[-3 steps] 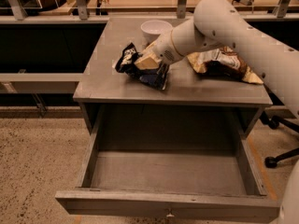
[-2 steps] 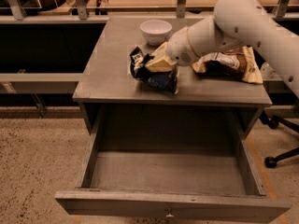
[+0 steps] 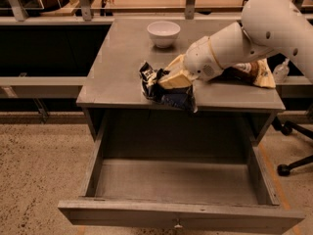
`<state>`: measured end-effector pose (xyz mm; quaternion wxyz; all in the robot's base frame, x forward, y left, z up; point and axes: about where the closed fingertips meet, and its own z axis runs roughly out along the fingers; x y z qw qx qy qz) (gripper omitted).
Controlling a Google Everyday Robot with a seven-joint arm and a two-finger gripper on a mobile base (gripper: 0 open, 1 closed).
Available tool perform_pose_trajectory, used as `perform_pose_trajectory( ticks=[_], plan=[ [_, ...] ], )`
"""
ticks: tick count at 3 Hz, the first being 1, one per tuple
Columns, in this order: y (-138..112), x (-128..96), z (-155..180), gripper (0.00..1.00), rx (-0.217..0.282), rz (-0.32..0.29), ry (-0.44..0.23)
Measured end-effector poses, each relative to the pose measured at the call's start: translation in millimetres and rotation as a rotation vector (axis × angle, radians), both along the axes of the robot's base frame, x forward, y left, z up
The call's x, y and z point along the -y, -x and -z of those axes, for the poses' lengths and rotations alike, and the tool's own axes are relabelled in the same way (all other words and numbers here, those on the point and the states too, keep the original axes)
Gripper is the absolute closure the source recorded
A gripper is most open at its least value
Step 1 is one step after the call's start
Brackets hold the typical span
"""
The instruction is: Place blue chip bag into top drawer
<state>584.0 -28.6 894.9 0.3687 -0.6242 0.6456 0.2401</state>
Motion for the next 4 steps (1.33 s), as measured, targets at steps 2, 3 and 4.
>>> perform_pose_trajectory(
  ticks=[2,3,4],
  plan=[
    [35,-8,-2,1.0,-0.039,-0.002,-0.037],
    [68,-4,2,1.0,-0.07,0.043,-0.072],
    [94,10,18,1.0,-0.114,0.102,-0.091]
  ],
)
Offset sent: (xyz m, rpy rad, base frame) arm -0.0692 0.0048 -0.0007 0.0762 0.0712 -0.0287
